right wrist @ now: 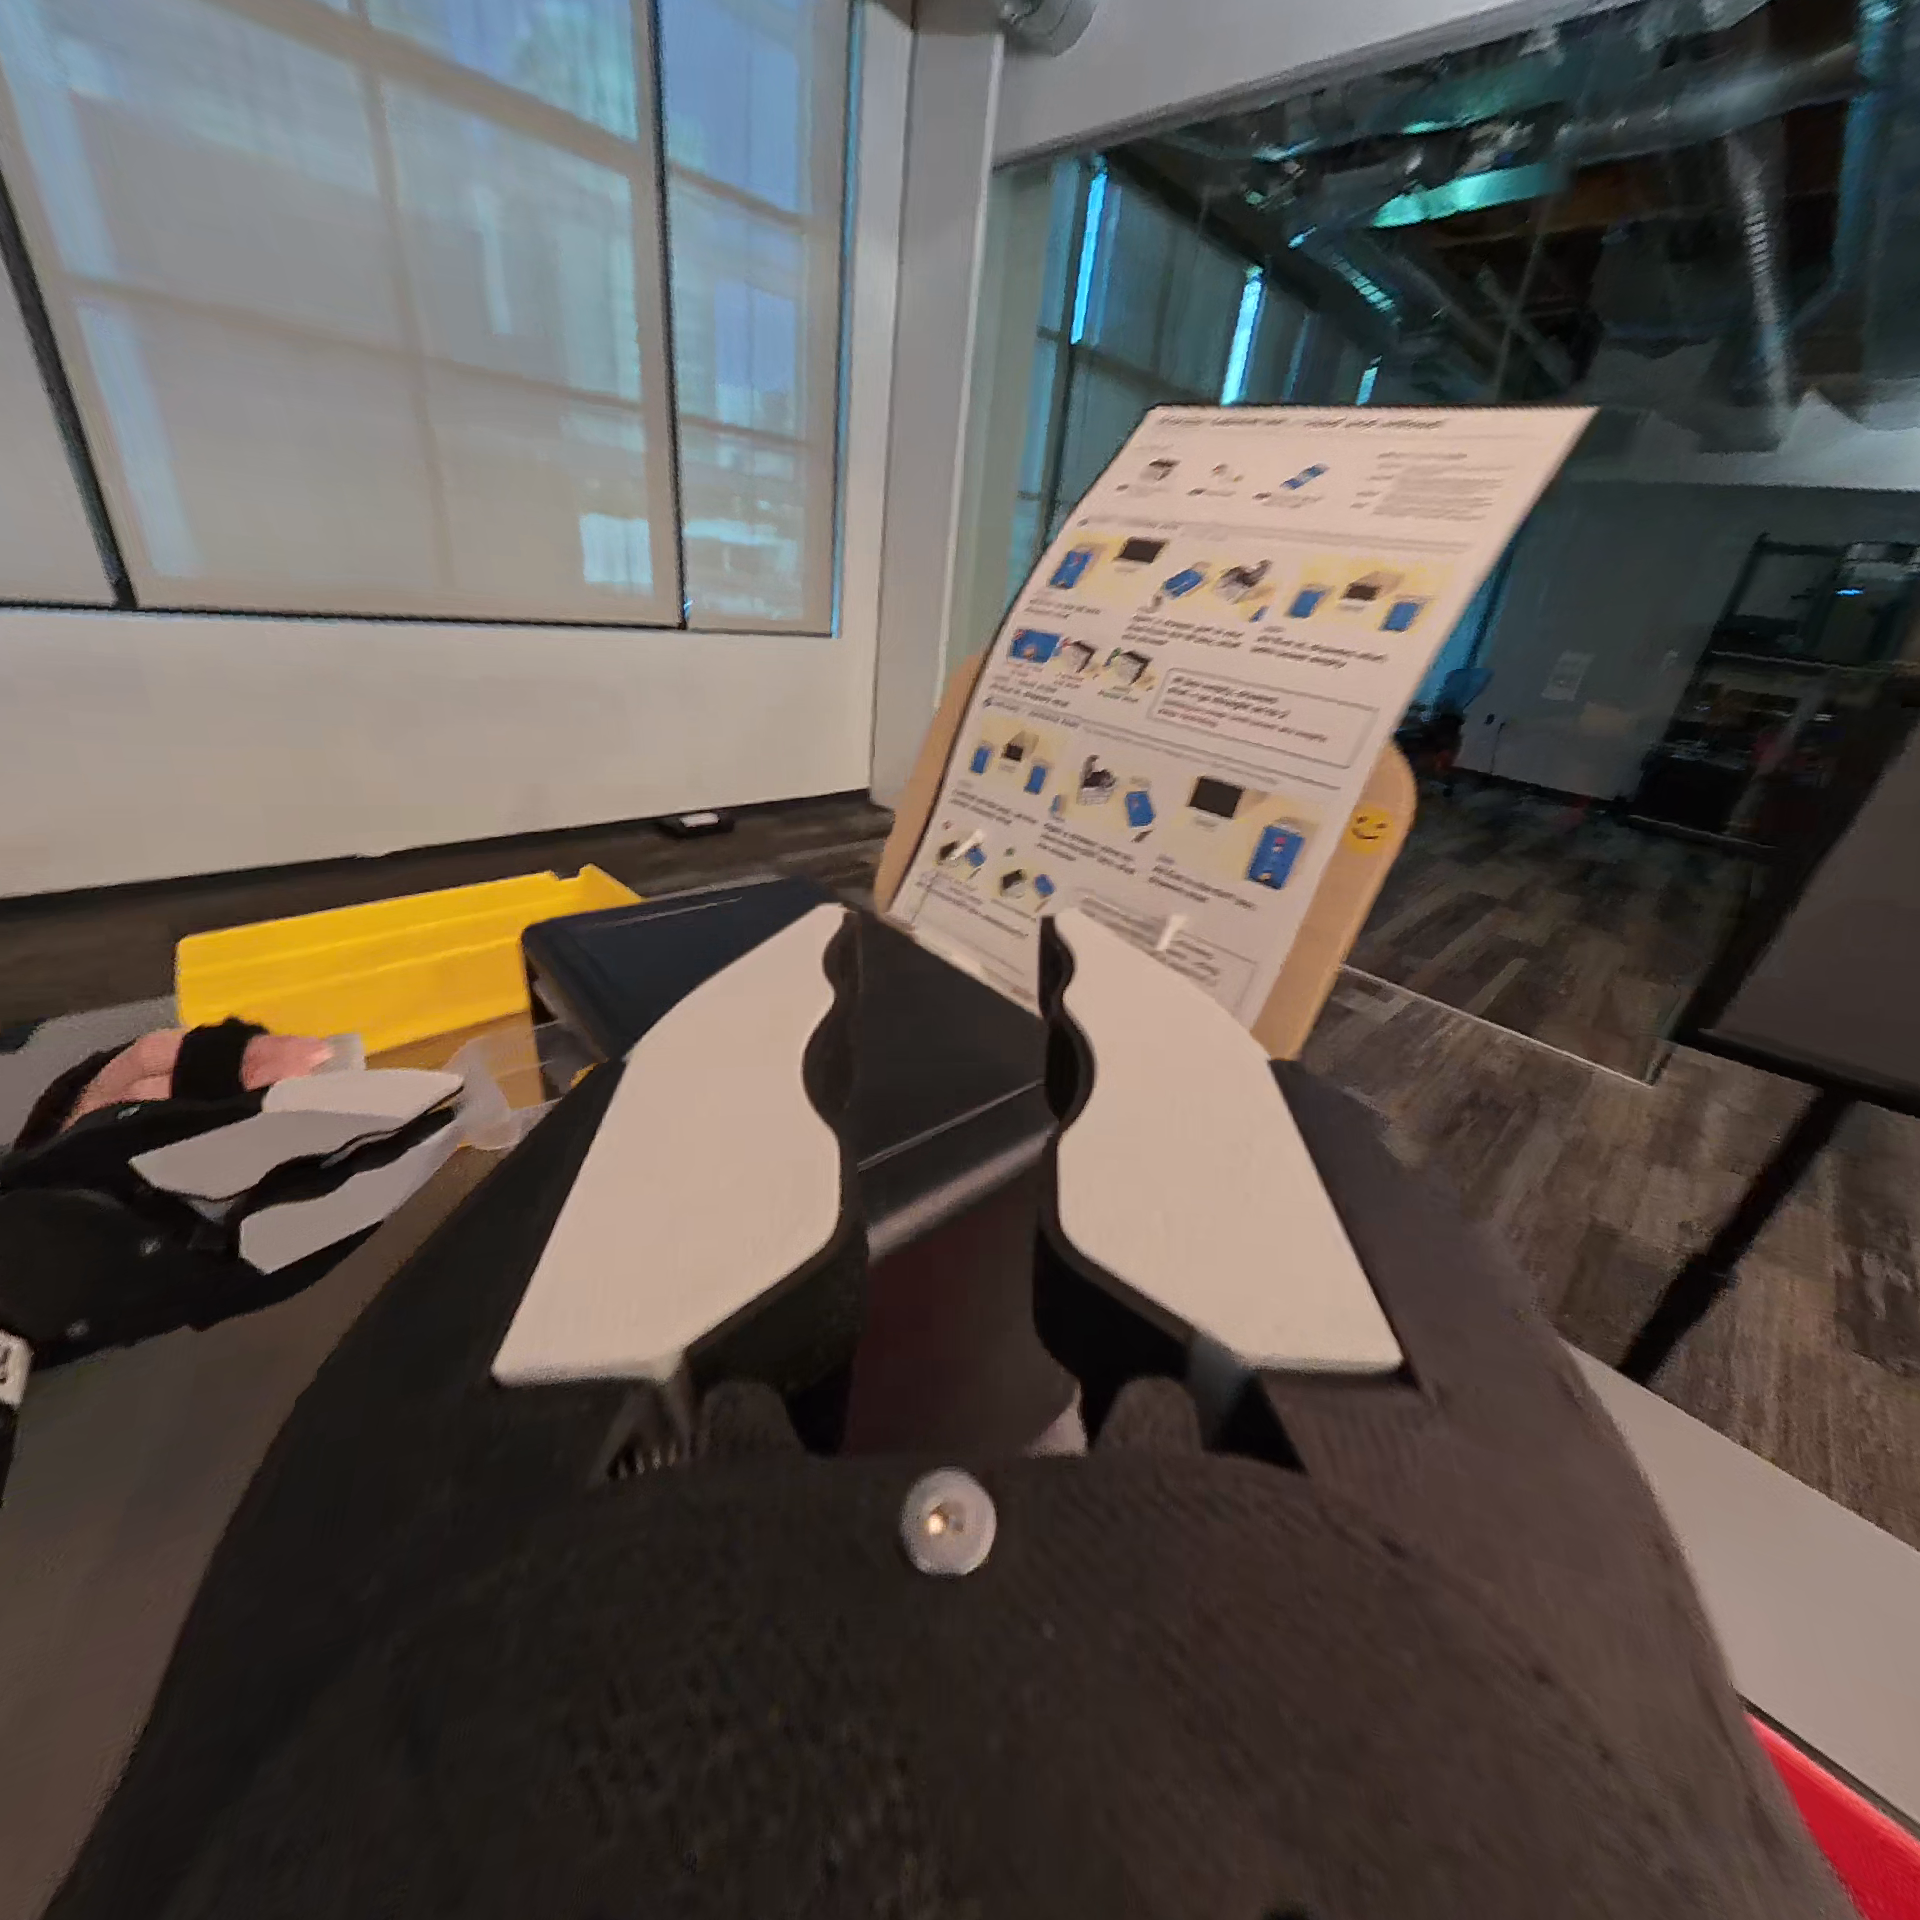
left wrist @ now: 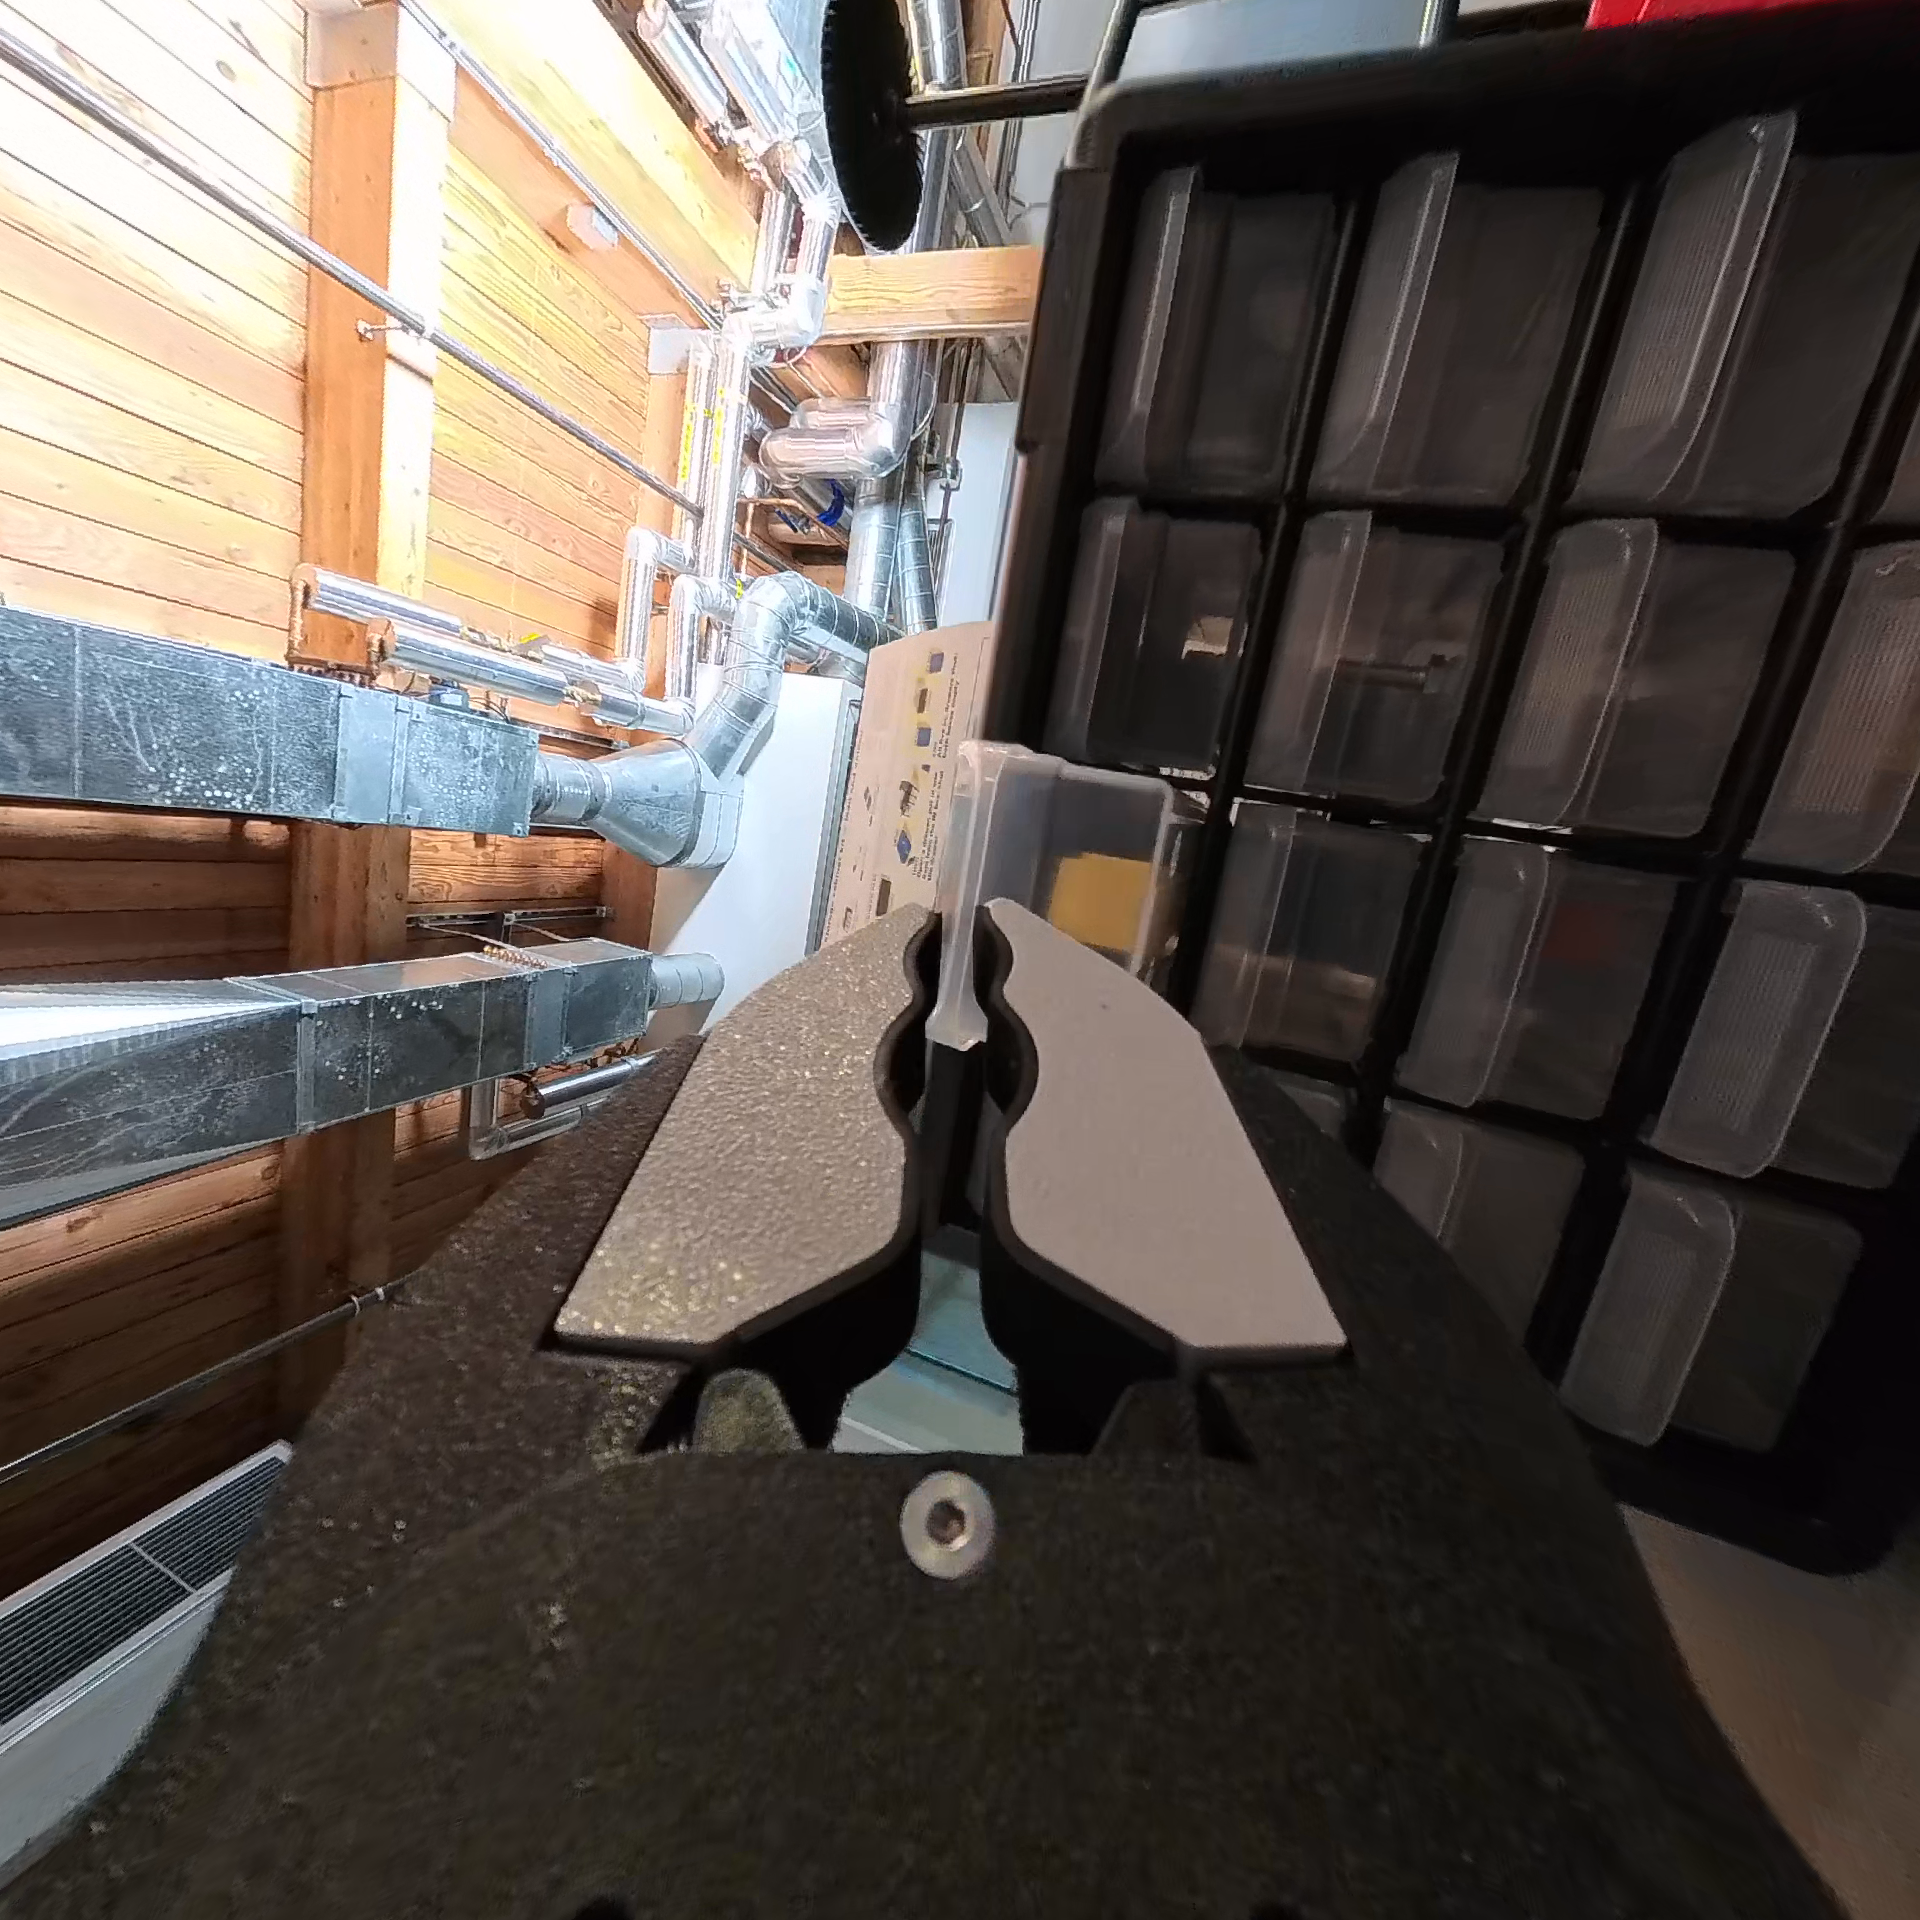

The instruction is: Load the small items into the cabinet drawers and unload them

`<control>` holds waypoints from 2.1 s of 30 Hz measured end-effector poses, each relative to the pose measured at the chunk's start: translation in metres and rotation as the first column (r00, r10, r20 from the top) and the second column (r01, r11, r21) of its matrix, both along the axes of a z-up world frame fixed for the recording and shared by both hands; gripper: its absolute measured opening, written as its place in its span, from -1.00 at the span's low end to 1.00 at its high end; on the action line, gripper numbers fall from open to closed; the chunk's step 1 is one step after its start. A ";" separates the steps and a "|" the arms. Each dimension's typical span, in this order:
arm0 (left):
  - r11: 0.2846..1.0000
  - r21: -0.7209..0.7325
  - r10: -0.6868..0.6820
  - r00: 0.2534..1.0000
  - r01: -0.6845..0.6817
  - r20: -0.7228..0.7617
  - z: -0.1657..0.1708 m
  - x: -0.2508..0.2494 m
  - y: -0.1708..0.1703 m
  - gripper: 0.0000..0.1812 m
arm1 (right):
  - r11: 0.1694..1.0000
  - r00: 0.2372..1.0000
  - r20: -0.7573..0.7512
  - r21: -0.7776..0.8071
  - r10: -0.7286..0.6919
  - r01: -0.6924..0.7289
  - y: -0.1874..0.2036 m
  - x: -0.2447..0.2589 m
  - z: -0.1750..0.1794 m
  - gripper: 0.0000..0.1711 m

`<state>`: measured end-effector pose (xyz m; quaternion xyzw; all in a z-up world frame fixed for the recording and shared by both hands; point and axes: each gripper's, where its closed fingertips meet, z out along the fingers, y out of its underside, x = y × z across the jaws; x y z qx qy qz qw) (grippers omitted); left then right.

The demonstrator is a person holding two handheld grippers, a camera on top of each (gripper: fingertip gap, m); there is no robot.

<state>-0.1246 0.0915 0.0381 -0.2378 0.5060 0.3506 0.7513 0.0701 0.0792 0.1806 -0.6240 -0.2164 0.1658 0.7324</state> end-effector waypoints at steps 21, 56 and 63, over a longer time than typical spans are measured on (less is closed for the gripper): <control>0.998 -0.014 -0.054 0.997 0.054 0.053 0.001 -0.009 -0.031 -0.94 | 0.684 0.347 0.602 -0.701 0.719 -0.201 0.017 -0.201 -0.139 -0.67; 0.998 -0.018 -0.058 0.998 0.059 0.037 -0.003 -0.007 -0.035 -0.93 | 0.611 0.284 0.576 -0.790 0.767 -0.048 0.020 -0.198 -0.154 -0.75; 0.998 -0.021 -0.052 0.998 0.052 0.024 -0.005 -0.005 -0.034 -0.93 | 0.640 0.379 0.543 -0.741 0.749 -0.204 0.005 -0.193 -0.111 -0.75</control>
